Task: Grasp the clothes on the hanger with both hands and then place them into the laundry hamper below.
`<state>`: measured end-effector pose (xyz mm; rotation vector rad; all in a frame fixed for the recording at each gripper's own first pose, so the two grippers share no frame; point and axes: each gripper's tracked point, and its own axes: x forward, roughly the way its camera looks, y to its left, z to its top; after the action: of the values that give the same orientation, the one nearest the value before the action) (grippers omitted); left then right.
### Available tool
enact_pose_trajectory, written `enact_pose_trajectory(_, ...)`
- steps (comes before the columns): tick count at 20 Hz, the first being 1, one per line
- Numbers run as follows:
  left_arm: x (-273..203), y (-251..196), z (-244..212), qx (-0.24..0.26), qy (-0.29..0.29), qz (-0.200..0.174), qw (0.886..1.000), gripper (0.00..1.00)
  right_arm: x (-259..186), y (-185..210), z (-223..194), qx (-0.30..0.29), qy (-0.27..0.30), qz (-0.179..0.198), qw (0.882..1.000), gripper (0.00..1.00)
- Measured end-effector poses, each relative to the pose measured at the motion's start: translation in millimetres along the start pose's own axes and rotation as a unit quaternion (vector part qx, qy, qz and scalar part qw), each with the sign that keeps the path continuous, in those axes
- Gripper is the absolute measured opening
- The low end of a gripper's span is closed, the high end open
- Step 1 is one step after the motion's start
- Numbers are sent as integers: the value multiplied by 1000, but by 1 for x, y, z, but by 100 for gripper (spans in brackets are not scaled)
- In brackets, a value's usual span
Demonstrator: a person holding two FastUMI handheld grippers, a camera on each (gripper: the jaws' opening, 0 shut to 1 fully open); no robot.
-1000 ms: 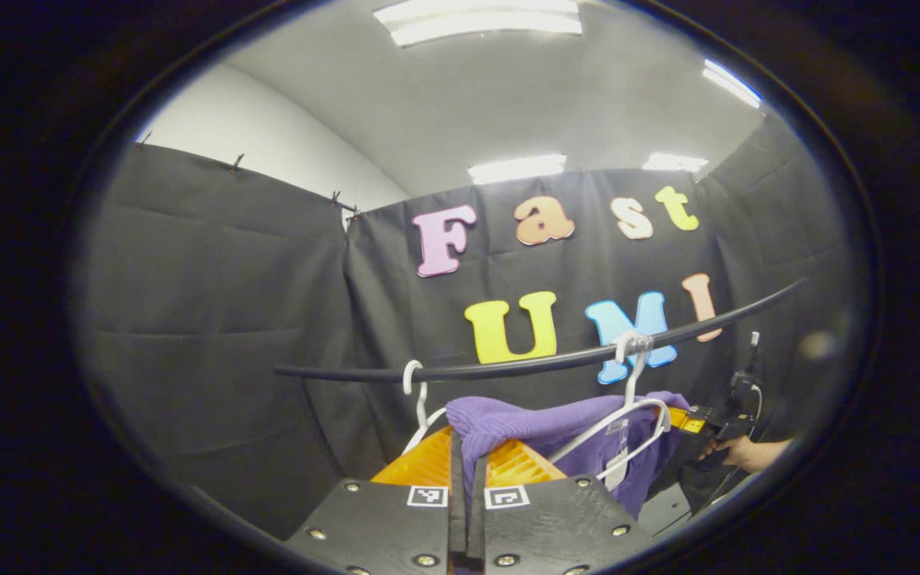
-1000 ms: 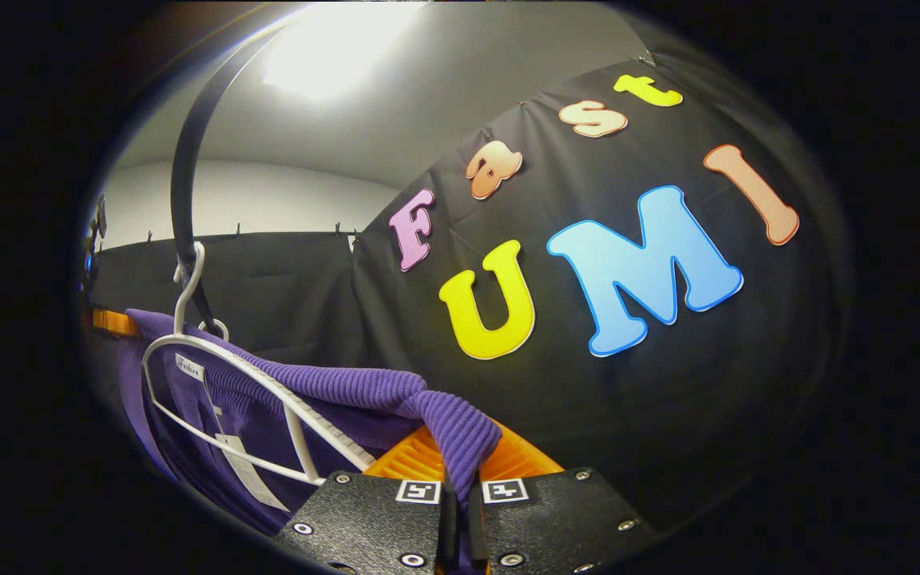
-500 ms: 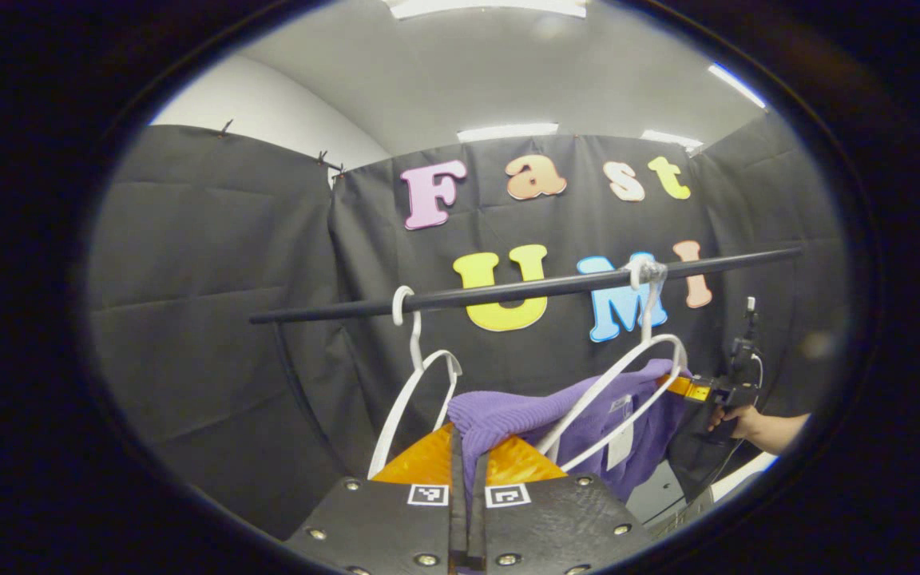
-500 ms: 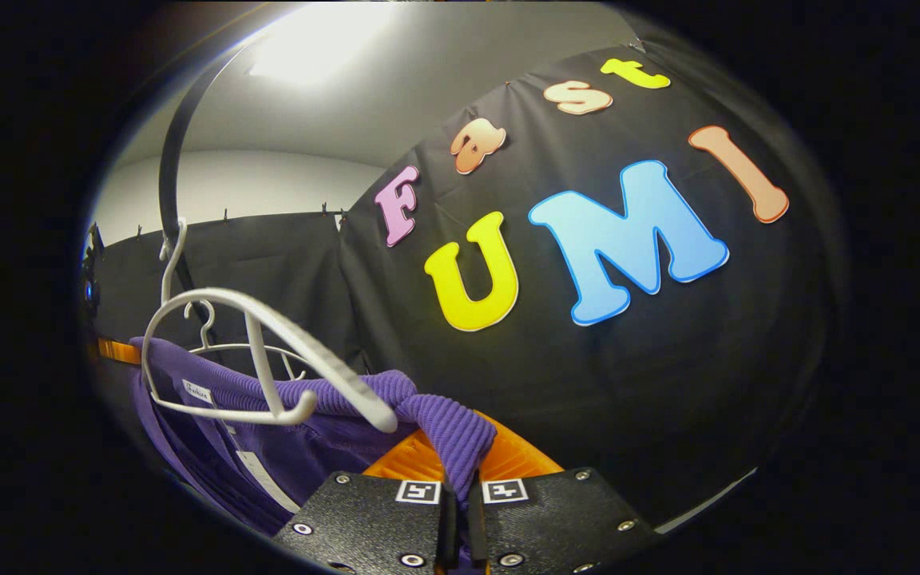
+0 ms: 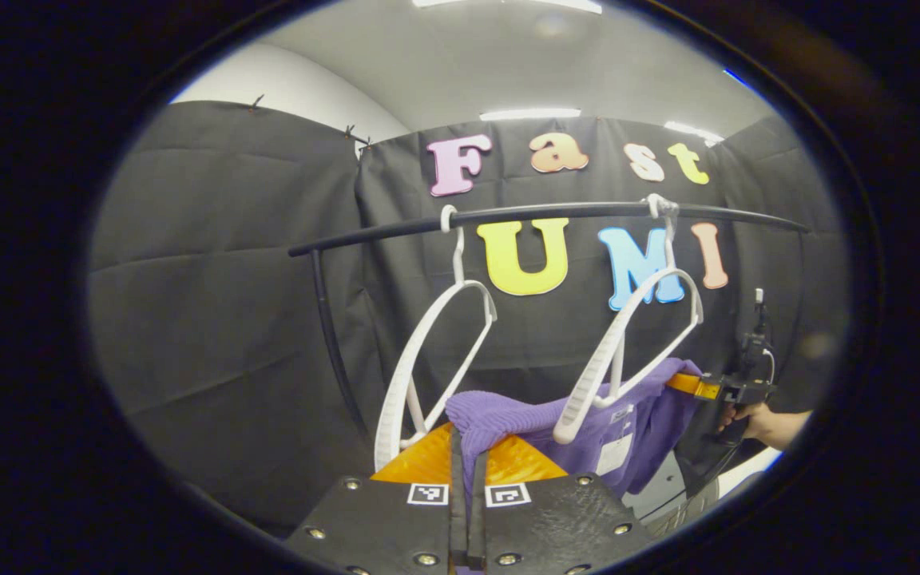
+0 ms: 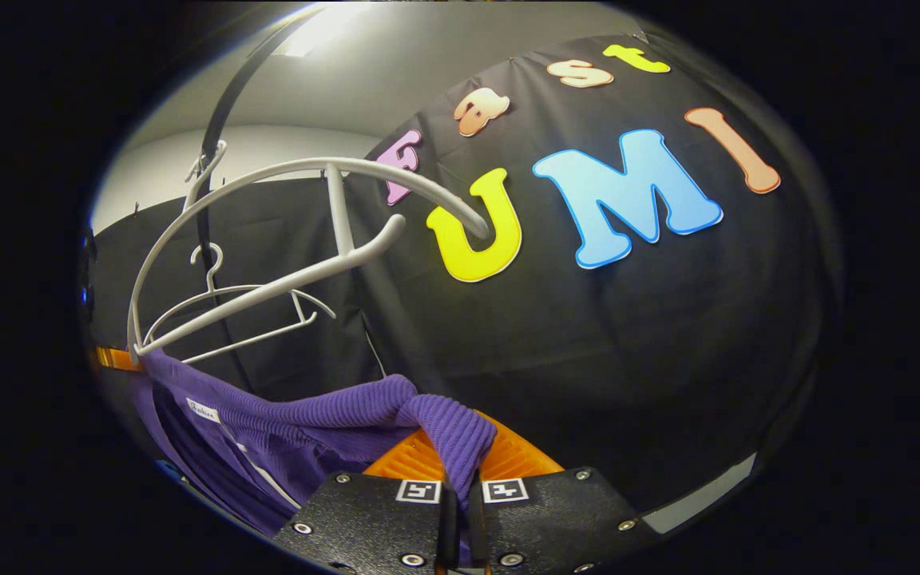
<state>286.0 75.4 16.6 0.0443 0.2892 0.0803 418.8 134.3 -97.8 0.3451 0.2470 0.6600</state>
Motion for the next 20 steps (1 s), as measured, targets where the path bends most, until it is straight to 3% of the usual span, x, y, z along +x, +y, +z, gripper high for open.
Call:
enact_pose_trajectory(8, -45, -14, -30, -25, -8, -29, 999, 2, -62, 37, 11, -11, -15, -18, 1000, 5)
enact_pose_trajectory(18, -92, -61, -27, -60, -52, -135, 988, 5, -147, 126, 50, -31, -72, -16, 997, 5)
enact_pose_trajectory(20, -102, -69, -32, -66, -57, -151, 985, 2, -161, 143, 49, -36, -76, -13, 996, 5)
